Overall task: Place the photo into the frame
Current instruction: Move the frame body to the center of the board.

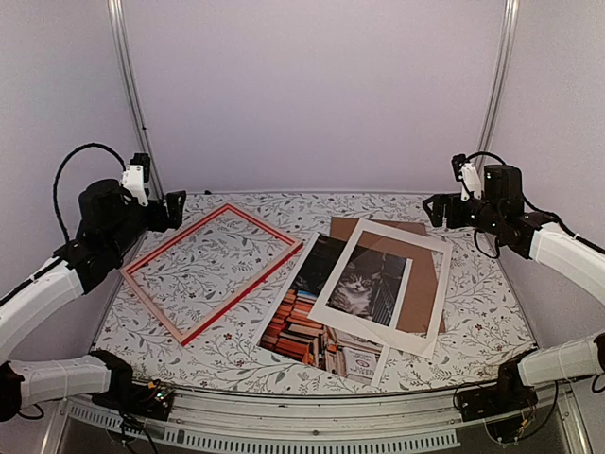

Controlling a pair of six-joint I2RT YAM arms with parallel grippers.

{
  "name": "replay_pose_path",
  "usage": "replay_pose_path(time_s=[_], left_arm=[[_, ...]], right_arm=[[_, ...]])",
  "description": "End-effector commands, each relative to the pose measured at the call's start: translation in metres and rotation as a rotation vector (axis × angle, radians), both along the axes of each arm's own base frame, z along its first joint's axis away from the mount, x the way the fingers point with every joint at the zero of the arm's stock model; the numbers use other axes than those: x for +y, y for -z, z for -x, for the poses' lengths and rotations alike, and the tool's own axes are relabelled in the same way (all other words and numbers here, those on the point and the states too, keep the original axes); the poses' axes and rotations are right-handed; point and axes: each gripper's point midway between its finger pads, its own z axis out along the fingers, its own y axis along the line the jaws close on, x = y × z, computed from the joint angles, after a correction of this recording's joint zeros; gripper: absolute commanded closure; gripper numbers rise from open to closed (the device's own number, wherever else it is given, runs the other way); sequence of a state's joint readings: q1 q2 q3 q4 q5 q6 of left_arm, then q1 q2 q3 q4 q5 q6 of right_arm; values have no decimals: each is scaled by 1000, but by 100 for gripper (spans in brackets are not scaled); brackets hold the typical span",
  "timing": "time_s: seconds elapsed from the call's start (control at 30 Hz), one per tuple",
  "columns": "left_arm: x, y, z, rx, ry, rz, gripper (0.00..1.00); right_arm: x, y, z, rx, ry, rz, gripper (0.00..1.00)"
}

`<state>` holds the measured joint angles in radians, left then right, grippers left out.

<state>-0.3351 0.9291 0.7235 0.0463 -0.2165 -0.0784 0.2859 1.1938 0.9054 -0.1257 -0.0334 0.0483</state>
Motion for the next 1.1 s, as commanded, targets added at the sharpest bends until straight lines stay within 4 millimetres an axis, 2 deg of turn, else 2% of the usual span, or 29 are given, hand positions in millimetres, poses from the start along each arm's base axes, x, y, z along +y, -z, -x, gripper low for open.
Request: replay_pose_path(time_s=[0.0, 0.37, 0.47, 0.6, 0.77, 1.07], left_arm=[[3, -1, 1, -13, -4, 0, 0], [4, 6, -6, 38, -24, 2, 0], [4, 17, -9, 97, -33, -2, 0], [-1, 23, -13, 147, -21, -3, 0], [-5, 40, -22, 254, -14, -41, 0], [-3, 84, -50, 506, -6, -74, 0]], right_arm=[[2, -13, -1, -45, -13, -11, 1], [3, -4, -4, -4, -10, -9, 1], [4, -2, -4, 13, -10, -12, 1], [5, -3, -2, 14, -4, -11, 1], [4, -7, 3, 10, 3, -21, 1], [14, -5, 8, 13, -44, -64, 1]])
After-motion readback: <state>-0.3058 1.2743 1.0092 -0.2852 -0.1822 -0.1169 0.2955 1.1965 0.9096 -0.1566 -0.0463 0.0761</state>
